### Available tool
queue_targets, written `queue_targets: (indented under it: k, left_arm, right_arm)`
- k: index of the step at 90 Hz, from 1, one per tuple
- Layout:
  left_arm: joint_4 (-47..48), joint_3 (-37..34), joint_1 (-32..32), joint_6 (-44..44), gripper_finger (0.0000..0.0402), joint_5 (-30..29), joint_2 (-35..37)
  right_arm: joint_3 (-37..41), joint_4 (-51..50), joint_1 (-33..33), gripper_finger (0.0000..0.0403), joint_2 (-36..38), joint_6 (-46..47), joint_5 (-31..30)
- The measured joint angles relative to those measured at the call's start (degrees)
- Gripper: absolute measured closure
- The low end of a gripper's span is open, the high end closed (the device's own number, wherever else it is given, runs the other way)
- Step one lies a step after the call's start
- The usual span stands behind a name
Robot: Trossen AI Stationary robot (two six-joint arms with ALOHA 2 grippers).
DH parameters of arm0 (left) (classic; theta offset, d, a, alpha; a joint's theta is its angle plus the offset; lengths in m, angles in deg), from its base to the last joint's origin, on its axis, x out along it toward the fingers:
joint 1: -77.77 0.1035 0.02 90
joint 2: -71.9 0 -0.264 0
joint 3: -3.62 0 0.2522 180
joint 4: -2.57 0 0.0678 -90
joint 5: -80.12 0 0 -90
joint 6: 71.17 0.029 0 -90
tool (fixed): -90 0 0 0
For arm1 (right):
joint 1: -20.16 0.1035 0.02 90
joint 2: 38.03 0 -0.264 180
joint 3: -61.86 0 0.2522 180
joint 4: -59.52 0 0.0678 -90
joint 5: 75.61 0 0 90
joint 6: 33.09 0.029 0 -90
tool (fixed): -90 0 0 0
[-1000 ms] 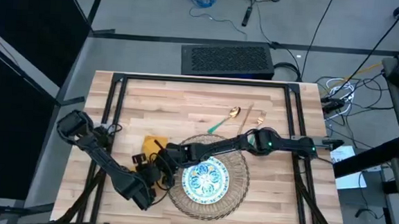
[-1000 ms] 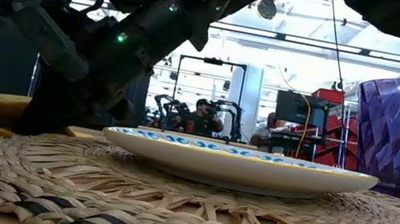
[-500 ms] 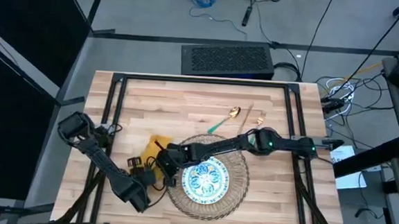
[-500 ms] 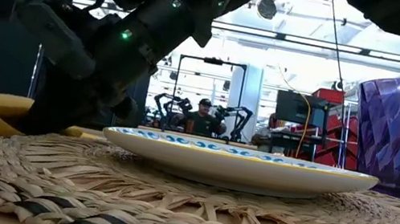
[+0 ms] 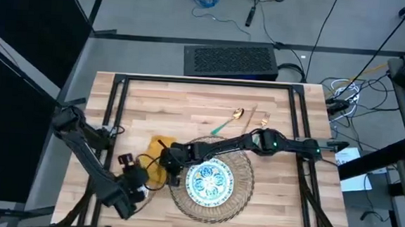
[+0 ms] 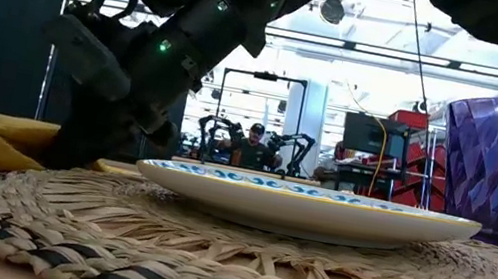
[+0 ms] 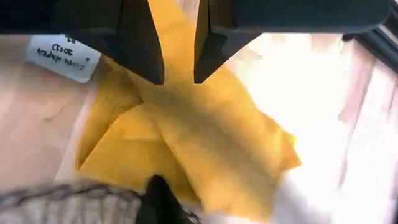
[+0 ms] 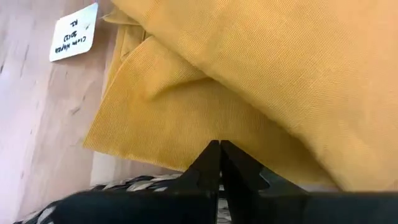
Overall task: Set table place
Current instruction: Adjust the folded yellow table napkin
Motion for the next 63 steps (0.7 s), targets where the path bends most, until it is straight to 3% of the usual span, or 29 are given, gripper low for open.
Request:
queue_targets:
  k: [26,63]
  left_arm:
    - [9.7,0.0,-6.7,-19.3,0.0327,-9.4,8.1]
    - [11.9,0.0,-10.0,-22.5,0.0327,-16.9,9.6]
  right_arm:
    - [0.0,0.3,0.0,0.0403,0.0,0.3,0.0]
    - [0.0,-1.0,0.0,0.0403,6.8,-2.1,-0.6]
